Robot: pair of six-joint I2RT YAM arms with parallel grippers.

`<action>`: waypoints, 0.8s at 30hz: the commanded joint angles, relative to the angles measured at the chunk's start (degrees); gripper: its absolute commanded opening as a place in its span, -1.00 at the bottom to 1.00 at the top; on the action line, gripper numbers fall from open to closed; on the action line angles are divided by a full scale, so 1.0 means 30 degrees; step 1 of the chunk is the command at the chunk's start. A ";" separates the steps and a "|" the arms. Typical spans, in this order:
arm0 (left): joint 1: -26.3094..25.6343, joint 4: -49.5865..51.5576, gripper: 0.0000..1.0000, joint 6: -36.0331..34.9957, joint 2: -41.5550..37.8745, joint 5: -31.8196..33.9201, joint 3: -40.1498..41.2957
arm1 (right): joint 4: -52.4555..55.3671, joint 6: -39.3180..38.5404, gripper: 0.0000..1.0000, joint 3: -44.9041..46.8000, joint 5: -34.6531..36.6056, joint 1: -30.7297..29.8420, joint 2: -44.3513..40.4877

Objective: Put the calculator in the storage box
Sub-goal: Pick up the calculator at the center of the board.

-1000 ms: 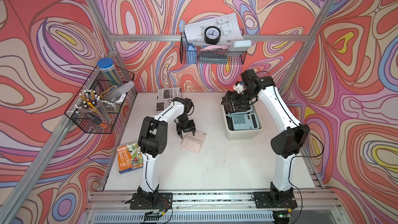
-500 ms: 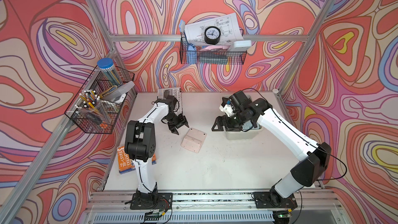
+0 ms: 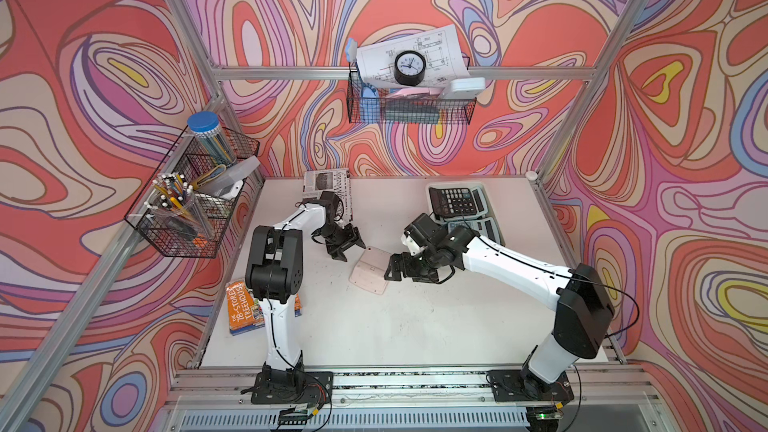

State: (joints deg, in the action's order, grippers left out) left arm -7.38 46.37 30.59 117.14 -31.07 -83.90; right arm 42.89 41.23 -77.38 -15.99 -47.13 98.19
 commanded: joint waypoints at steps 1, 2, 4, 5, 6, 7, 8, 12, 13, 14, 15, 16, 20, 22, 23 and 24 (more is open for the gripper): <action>0.0025 -0.0623 0.41 -0.0675 0.0336 -0.0776 0.0645 | -0.0973 0.0859 0.84 -0.0639 0.1567 -0.0952 0.0989; 0.0027 -0.0811 0.41 -0.0726 0.0220 -0.0948 0.0928 | -0.1003 0.0820 0.84 -0.0823 0.1732 -0.1135 0.1783; 0.0027 -0.1081 0.41 -0.0735 -0.0015 -0.1254 0.1516 | -0.1170 0.0883 0.84 -0.0924 0.1887 -0.1230 0.2388; 0.0013 -0.1166 0.41 -0.0748 -0.0072 -0.1402 0.1828 | -0.1282 0.0946 0.84 -0.0950 0.1927 -0.1226 0.2724; 0.0027 -0.1215 0.41 -0.0774 -0.0137 -0.1484 0.2063 | -0.1279 0.0943 0.84 -0.1046 0.1954 -0.1231 0.2963; 0.0025 -0.1247 0.41 -0.0780 -0.0143 -0.1508 0.2299 | -0.1233 0.0903 0.84 -0.1192 0.2018 -0.1248 0.3198; 0.0027 -0.1331 0.41 -0.0741 -0.0184 -0.1573 0.2509 | -0.1106 0.0788 0.85 -0.1447 0.2122 -0.1224 0.3485; 0.0027 -0.1509 0.40 -0.0592 -0.0367 -0.1969 0.3184 | -0.0807 0.0140 0.88 -0.2334 0.2015 -0.1105 0.4651; 0.0026 -0.1489 0.40 -0.0594 -0.0403 -0.1992 0.3293 | -0.0794 0.0013 0.88 -0.2470 0.1946 -0.1025 0.4925; 0.0025 -0.1429 0.40 -0.0588 -0.0403 -0.1956 0.3354 | -0.0818 -0.0054 0.88 -0.2502 0.1934 -0.0917 0.5122; 0.0027 -0.1351 0.40 -0.0632 -0.0433 -0.1904 0.3385 | -0.0863 -0.0063 0.88 -0.2463 0.1948 -0.0833 0.5238; 0.0027 -0.1266 0.40 -0.0705 -0.0387 -0.1890 0.3415 | -0.0998 0.0016 0.88 -0.2337 0.1993 -0.0739 0.5244; 0.0027 -0.1194 0.40 -0.0776 -0.0262 -0.1844 0.3413 | -0.2546 0.0562 0.89 -0.1282 0.1442 -0.0174 0.5153; 0.0024 -0.1269 0.40 -0.0685 -0.0145 -0.1908 0.3415 | -0.3004 0.0737 0.89 -0.1039 0.1115 0.0046 0.5361; 0.0027 -0.1305 0.40 -0.0651 -0.0057 -0.1914 0.3388 | -0.3246 0.0747 0.89 -0.0955 0.0923 0.0160 0.5493; 0.0020 -0.1314 0.40 -0.0646 0.0015 -0.1926 0.3360 | -0.3573 0.0802 0.89 -0.0854 0.0730 0.0268 0.5576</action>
State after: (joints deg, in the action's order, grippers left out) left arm -7.14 41.60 29.56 114.13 -39.97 -76.20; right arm 35.90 42.85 -81.12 -12.25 -47.13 113.38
